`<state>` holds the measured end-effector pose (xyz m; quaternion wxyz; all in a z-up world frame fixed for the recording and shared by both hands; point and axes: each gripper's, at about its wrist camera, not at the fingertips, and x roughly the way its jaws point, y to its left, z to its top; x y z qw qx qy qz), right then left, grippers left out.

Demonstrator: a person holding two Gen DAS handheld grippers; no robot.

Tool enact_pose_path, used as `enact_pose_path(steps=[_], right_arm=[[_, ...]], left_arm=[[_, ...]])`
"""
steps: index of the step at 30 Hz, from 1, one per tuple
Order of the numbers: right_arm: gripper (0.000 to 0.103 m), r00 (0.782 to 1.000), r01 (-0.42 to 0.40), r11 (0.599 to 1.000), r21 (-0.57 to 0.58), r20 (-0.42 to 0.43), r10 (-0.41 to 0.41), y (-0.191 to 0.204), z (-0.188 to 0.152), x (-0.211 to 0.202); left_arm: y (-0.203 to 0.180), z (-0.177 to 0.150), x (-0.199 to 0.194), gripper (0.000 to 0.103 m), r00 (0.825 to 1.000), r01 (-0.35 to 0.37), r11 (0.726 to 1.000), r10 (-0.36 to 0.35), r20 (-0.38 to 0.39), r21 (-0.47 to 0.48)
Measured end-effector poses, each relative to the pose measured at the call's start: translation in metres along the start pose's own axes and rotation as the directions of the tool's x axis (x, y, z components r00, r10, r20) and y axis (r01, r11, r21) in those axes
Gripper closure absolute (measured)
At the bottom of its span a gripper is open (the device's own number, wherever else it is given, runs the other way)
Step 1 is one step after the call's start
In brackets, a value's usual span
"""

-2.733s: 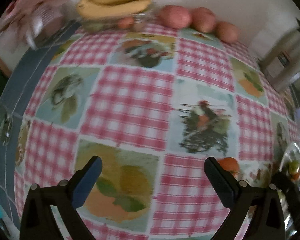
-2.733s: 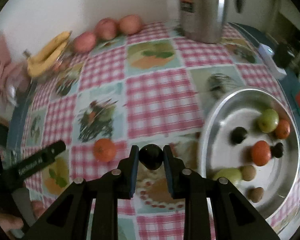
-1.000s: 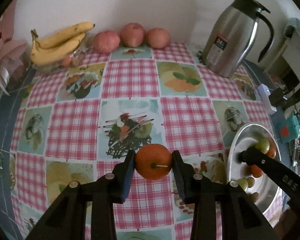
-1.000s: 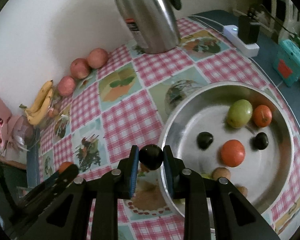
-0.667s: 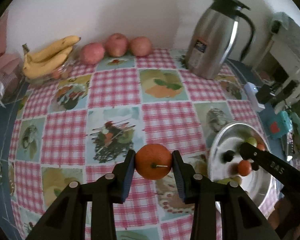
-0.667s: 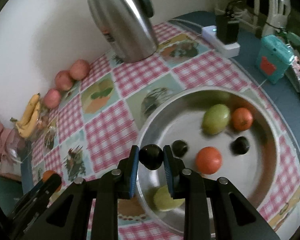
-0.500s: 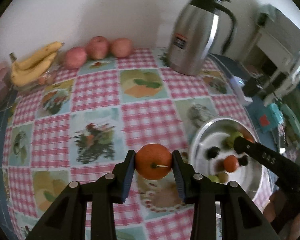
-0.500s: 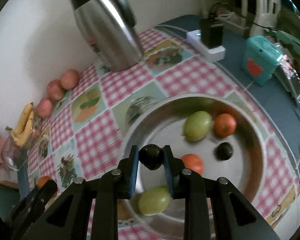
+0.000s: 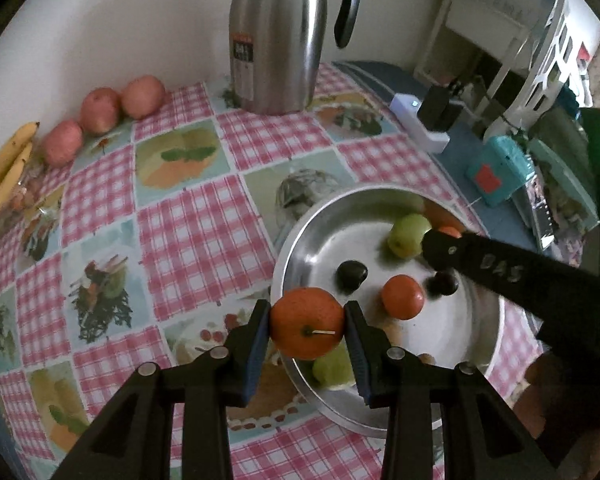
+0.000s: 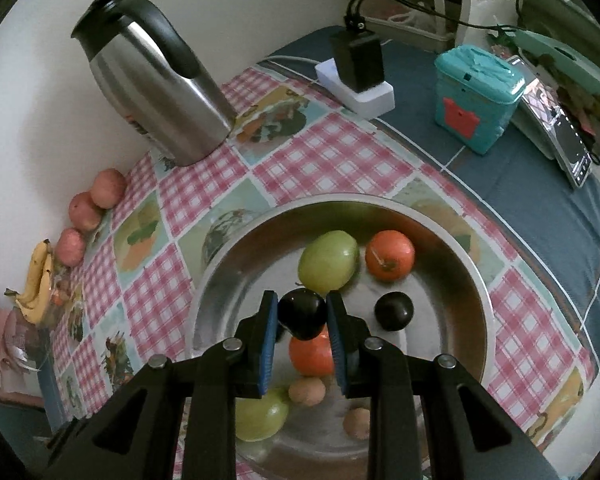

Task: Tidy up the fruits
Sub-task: 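Carry the tangerine and dark plum over the steel plate, then open the right tool to drop the plum while the left tool releases the tangerine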

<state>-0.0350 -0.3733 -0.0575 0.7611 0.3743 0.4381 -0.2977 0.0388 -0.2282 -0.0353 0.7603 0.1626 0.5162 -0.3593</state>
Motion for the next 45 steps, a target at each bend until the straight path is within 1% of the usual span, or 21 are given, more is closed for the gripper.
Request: enact_pose_path(steps=[8, 14, 18, 22, 24, 30, 32, 33, 35, 36, 37, 38, 39, 40, 43, 45], right_arm=[[0.077, 0.999, 0.013, 0.999, 0.047, -0.031, -0.012, -0.014, 0.000, 0.009], [0.077, 0.999, 0.007, 0.997, 0.080, -0.045, -0.003, -0.020, 0.000, 0.012], [0.077, 0.998, 0.003, 0.996, 0.089, -0.070, 0.004, -0.021, 0.001, 0.015], [0.077, 0.998, 0.010, 0.996, 0.090, -0.060, -0.005, -0.021, 0.001, 0.013], [0.077, 0.998, 0.012, 0.996, 0.089, -0.059, -0.007, -0.022, 0.001, 0.013], [0.077, 0.999, 0.018, 0.997, 0.079, -0.049, -0.014, -0.020, 0.001, 0.011], [0.073, 0.999, 0.010, 0.997, 0.071, -0.046, -0.007, -0.018, 0.001, 0.011], [0.070, 0.999, 0.007, 0.998, 0.067, -0.044, -0.004, -0.018, 0.001, 0.010], [0.069, 0.999, 0.004, 0.999, 0.051, -0.033, -0.002, -0.015, 0.001, 0.009], [0.069, 1.000, 0.007, 0.999, 0.042, -0.029, -0.006, -0.013, 0.001, 0.009], [0.069, 1.000, 0.014, 0.999, 0.029, -0.024, -0.013, -0.011, 0.001, 0.008], [0.069, 1.000, 0.020, 1.000, 0.018, -0.022, -0.020, -0.010, 0.001, 0.009], [0.069, 0.999, 0.028, 1.000, 0.003, -0.020, -0.028, -0.008, 0.000, 0.009], [0.069, 0.999, 0.028, 1.000, -0.010, -0.019, -0.028, -0.006, -0.001, 0.009], [0.069, 1.000, -0.002, 0.999, -0.052, -0.030, 0.000, 0.001, -0.004, 0.012], [0.068, 0.999, -0.014, 0.997, -0.080, -0.037, 0.011, 0.007, -0.006, 0.013]], left_arm=[[0.005, -0.002, 0.019, 0.063, 0.999, -0.002, 1.000, 0.000, -0.042, -0.030], [0.001, -0.002, 0.017, 0.063, 0.999, -0.004, 1.000, 0.003, -0.042, -0.017], [-0.001, -0.001, 0.019, 0.062, 0.999, -0.007, 1.000, 0.007, -0.046, -0.008], [-0.001, -0.001, 0.018, 0.061, 0.999, -0.004, 1.000, 0.003, -0.044, -0.006], [-0.001, -0.001, 0.017, 0.058, 0.999, -0.005, 1.000, 0.005, -0.042, -0.005], [0.001, 0.000, 0.013, 0.045, 0.999, -0.015, 1.000, 0.015, -0.034, -0.016], [0.004, 0.000, 0.012, 0.040, 0.999, -0.034, 0.999, 0.033, -0.035, -0.025], [0.007, 0.000, 0.012, 0.038, 0.998, -0.048, 0.998, 0.047, -0.039, -0.031], [0.014, 0.000, 0.014, 0.031, 0.996, -0.078, 0.996, 0.076, -0.048, -0.051], [0.018, 0.000, 0.015, 0.030, 0.995, -0.093, 0.994, 0.089, -0.054, -0.065], [0.025, 0.000, 0.016, 0.027, 0.992, -0.114, 0.990, 0.108, -0.065, -0.089], [0.030, -0.001, 0.018, 0.021, 0.990, -0.130, 0.986, 0.122, -0.076, -0.108], [0.038, -0.002, 0.020, 0.018, 0.986, -0.150, 0.979, 0.139, -0.090, -0.135], [0.045, -0.003, 0.022, 0.013, 0.983, -0.166, 0.973, 0.151, -0.103, -0.158], [0.070, -0.008, 0.025, 0.010, 0.975, -0.204, 0.955, 0.179, -0.131, -0.217], [0.085, -0.011, 0.025, 0.007, 0.969, -0.232, 0.939, 0.203, -0.138, -0.252]])
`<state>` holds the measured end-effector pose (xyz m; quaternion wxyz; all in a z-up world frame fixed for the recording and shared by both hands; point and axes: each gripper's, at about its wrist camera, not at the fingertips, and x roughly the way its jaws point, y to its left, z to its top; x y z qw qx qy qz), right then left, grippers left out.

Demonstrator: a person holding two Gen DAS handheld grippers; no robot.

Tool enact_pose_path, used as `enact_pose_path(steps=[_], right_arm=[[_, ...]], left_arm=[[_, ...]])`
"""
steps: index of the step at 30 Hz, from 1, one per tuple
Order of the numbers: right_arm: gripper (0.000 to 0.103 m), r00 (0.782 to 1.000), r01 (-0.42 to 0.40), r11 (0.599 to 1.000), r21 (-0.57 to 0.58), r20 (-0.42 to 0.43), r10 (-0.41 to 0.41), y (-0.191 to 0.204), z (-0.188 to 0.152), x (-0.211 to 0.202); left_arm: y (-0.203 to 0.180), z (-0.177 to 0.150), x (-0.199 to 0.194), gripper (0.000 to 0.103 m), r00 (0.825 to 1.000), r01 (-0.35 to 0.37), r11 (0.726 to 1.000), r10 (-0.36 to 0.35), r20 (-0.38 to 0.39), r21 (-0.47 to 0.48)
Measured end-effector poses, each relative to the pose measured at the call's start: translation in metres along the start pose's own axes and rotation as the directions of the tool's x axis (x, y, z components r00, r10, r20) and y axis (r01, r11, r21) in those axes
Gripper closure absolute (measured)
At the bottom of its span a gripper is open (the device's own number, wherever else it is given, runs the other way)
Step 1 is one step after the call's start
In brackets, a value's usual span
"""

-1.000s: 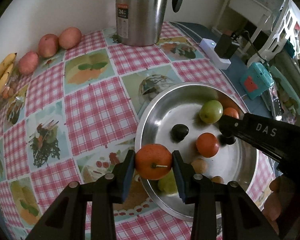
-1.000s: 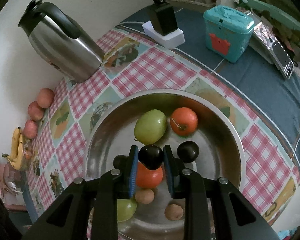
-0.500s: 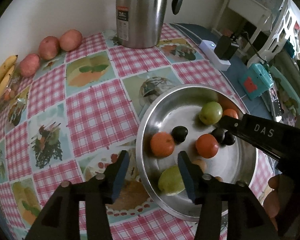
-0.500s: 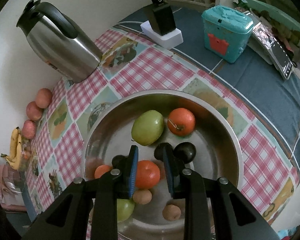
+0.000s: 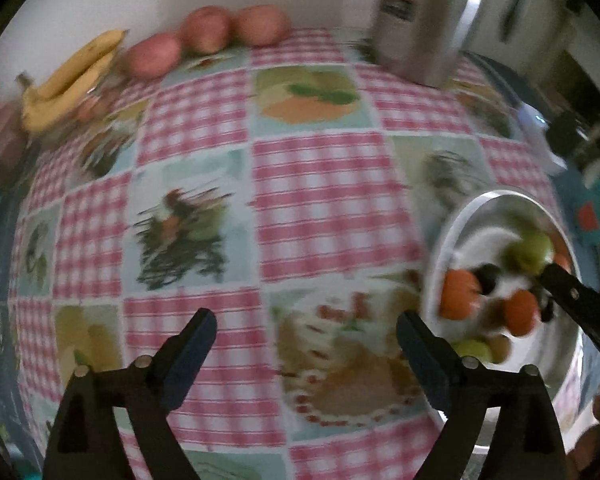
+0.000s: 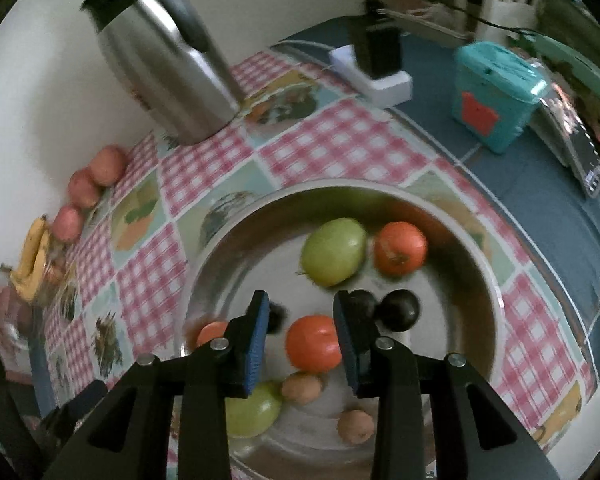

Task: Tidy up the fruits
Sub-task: 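Open the right tool to drop the plum while the left tool releases the tangerine, then withdraw both open tools away from the plate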

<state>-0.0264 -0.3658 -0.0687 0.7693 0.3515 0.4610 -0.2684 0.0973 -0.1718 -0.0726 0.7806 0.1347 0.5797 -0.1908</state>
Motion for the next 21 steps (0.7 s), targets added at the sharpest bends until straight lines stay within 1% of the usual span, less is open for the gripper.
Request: enact_pose_path(steps=[1, 2, 5, 7, 9, 10, 12, 15, 18, 21], right_arm=[[0.064, 1.000, -0.005, 1.000, -0.024, -0.006, 0.005, 0.005, -0.001, 0.001], [0.061, 1.000, -0.007, 0.999, -0.042, -0.010, 0.006, 0.008, -0.002, 0.002], [0.051, 1.000, -0.021, 0.997, -0.081, -0.011, 0.020, 0.018, -0.006, 0.003], [0.038, 0.999, -0.031, 0.993, -0.114, -0.010, 0.030, 0.026, -0.009, 0.004], [0.031, 0.999, -0.033, 0.989, -0.142, -0.003, 0.033, 0.032, -0.011, 0.004], [0.026, 0.999, -0.035, 0.986, -0.165, 0.003, 0.036, 0.036, -0.012, 0.003], [0.023, 0.999, -0.040, 0.981, -0.190, 0.011, 0.043, 0.041, -0.014, 0.003], [0.022, 0.998, -0.047, 0.973, -0.225, 0.030, 0.055, 0.047, -0.016, 0.000], [0.005, 0.997, -0.049, 0.965, -0.258, 0.039, 0.061, 0.053, -0.018, -0.001], [0.005, 0.995, -0.055, 0.954, -0.295, 0.060, 0.076, 0.061, -0.022, -0.004]], left_arm=[[0.006, 0.000, 0.001, 0.002, 1.000, -0.013, 1.000, 0.013, 0.001, -0.016], [0.014, 0.001, 0.002, 0.000, 1.000, -0.025, 0.999, 0.026, 0.004, -0.034], [0.028, 0.001, 0.003, 0.000, 0.999, -0.032, 0.997, 0.033, 0.007, -0.071], [0.036, 0.002, 0.003, 0.000, 0.999, -0.033, 0.995, 0.035, 0.011, -0.092], [0.041, 0.001, 0.003, 0.000, 0.999, -0.040, 0.994, 0.042, 0.018, -0.106], [0.042, 0.001, 0.001, 0.000, 0.999, -0.043, 0.993, 0.046, 0.022, -0.111], [0.046, 0.000, -0.003, 0.000, 0.998, -0.042, 0.992, 0.047, 0.037, -0.122], [0.049, 0.003, -0.003, 0.000, 0.998, -0.031, 0.990, 0.039, 0.056, -0.138], [0.054, 0.004, -0.005, 0.000, 0.996, -0.033, 0.986, 0.045, 0.070, -0.166], [0.059, 0.004, -0.009, 0.000, 0.994, -0.034, 0.981, 0.053, 0.094, -0.192]])
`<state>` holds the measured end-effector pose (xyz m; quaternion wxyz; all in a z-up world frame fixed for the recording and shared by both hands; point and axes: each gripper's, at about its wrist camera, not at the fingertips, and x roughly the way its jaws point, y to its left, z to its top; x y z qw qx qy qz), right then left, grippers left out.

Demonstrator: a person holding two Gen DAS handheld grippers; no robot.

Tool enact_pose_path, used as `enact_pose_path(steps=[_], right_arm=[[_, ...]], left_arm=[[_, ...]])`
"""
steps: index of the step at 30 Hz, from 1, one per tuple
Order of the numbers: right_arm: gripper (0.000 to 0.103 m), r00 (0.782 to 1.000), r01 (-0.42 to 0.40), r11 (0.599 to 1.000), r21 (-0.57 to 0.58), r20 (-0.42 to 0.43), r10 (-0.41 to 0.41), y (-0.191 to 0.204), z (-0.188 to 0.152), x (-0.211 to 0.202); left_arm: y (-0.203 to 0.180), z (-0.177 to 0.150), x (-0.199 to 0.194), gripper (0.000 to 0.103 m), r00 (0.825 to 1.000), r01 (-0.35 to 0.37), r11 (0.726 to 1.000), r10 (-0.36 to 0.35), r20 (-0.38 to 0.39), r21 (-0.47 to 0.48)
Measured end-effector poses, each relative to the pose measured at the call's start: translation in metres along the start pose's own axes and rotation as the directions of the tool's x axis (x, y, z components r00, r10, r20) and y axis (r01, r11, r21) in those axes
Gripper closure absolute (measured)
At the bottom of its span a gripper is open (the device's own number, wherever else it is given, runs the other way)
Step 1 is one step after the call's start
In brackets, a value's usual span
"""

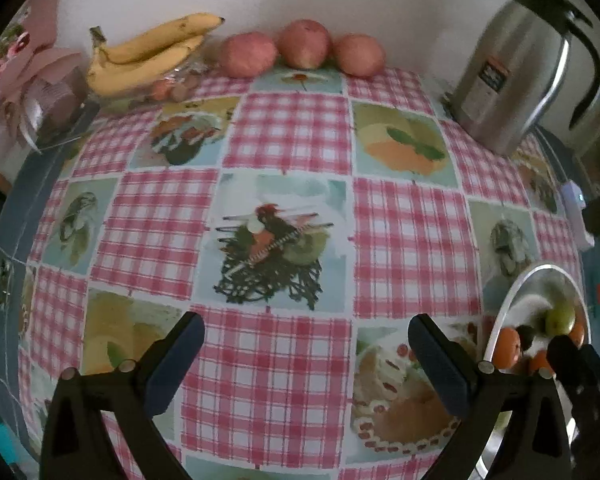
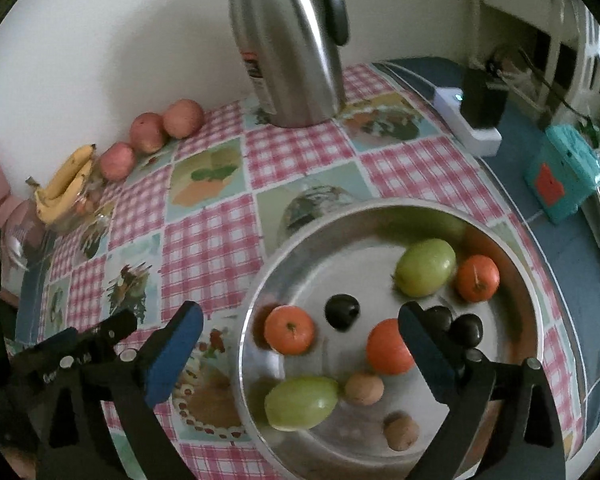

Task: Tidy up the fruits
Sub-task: 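Withdraw both open tools away from the plate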

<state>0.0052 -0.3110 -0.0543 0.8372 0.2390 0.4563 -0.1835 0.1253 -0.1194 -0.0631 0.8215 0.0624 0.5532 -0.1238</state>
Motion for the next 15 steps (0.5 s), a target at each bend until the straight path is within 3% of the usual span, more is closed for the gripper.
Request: enact_pose_path(steps=[7, 15], right_arm=[[0.005, 0.997, -0.071, 0.996, -0.052, 0.014, 0.072, 0.016, -0.002, -0.006], [0.005, 0.990, -0.141, 0.987, -0.073, 0.019, 0.143, 0.027, -0.008, -0.015]], left_arm=[[-0.001, 0.001, -0.008, 0.000, 0.998, -0.029, 0.999, 0.027, 0.051, 0.029], [0.001, -0.004, -0.016, 0.000, 0.987, -0.130, 0.991, 0.127, 0.101, 0.023]])
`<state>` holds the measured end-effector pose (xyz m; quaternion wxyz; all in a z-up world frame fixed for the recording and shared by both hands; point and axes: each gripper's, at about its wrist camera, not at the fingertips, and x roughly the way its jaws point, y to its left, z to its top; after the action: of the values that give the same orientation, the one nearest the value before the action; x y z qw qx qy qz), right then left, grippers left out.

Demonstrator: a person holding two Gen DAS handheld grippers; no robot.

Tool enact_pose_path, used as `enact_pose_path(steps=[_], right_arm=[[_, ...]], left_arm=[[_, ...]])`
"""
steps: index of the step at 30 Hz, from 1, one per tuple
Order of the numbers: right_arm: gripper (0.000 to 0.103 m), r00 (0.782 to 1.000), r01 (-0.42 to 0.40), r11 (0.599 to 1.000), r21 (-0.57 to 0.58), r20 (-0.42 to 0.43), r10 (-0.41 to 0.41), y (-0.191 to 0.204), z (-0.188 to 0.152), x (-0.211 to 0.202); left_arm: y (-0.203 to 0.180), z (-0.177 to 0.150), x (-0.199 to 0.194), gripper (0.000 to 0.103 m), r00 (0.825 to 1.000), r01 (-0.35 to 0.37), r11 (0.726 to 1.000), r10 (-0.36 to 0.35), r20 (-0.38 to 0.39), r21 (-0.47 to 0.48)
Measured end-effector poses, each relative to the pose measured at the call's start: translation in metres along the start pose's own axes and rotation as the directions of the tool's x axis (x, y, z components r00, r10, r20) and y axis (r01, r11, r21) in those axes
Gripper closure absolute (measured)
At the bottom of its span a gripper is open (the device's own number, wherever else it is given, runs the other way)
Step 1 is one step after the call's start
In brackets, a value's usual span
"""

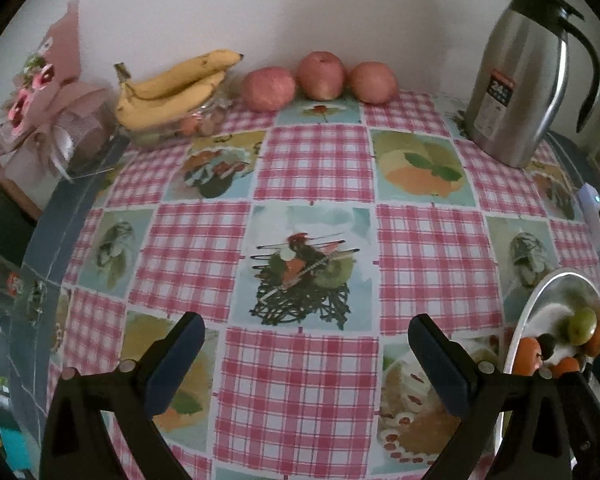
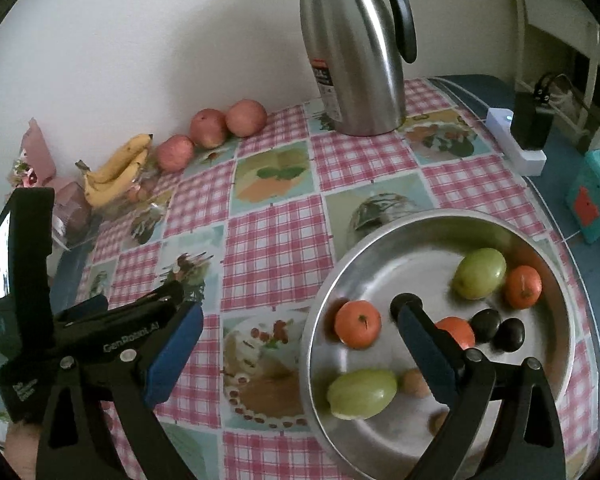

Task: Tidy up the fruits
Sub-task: 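Withdraw both open tools away from the plate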

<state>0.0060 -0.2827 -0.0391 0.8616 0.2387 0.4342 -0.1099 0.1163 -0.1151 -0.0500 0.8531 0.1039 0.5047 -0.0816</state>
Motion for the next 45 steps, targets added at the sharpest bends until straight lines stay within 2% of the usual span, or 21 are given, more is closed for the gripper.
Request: enact_pose_path(steps=[3, 6, 14, 20, 27, 33, 39, 45], right_arm=[[0.005, 1.000, 0.013, 1.000, -0.012, 0.009, -0.013, 0.002, -0.003, -0.003], [0.005, 1.000, 0.009, 1.000, -0.018, 0.006, -0.009, 0.004, -0.007, -0.006], [0.005, 1.000, -0.008, 1.000, -0.026, 0.007, 0.008, 0.010, -0.018, -0.016], [0.005, 1.000, -0.024, 1.000, -0.006, -0.007, 0.024, 0.008, -0.030, -0.022], [0.005, 0.999, -0.022, 0.999, 0.048, -0.046, 0.024, 0.001, -0.038, -0.032], [0.005, 0.995, 0.009, 0.998, 0.064, -0.097, -0.002, 0.000, -0.050, -0.040], [0.005, 0.991, 0.030, 0.997, 0.072, -0.135, -0.020, 0.001, -0.062, -0.050], [0.005, 0.989, 0.043, 0.998, 0.054, -0.144, -0.035, 0.002, -0.074, -0.059]], left_arm=[[0.003, -0.005, 0.000, 0.000, 0.996, -0.092, 0.996, 0.092, -0.013, 0.001], [0.005, -0.013, -0.001, 0.000, 0.989, -0.146, 0.989, 0.146, -0.003, 0.030], [0.021, -0.029, -0.009, 0.000, 0.982, -0.187, 0.982, 0.187, 0.005, 0.012], [0.028, -0.037, -0.020, 0.000, 0.977, -0.211, 0.976, 0.212, -0.010, 0.051], [0.039, -0.056, -0.027, 0.000, 0.982, -0.158, 0.986, 0.162, -0.096, 0.050], [0.045, -0.071, -0.039, 0.000, 0.981, -0.126, 0.990, 0.133, -0.139, 0.056], [0.055, -0.080, -0.062, 0.000, 0.987, -0.088, 0.996, 0.091, -0.129, 0.034], [0.058, -0.097, -0.070, 0.000, 0.989, -0.073, 0.997, 0.074, -0.129, 0.018]])
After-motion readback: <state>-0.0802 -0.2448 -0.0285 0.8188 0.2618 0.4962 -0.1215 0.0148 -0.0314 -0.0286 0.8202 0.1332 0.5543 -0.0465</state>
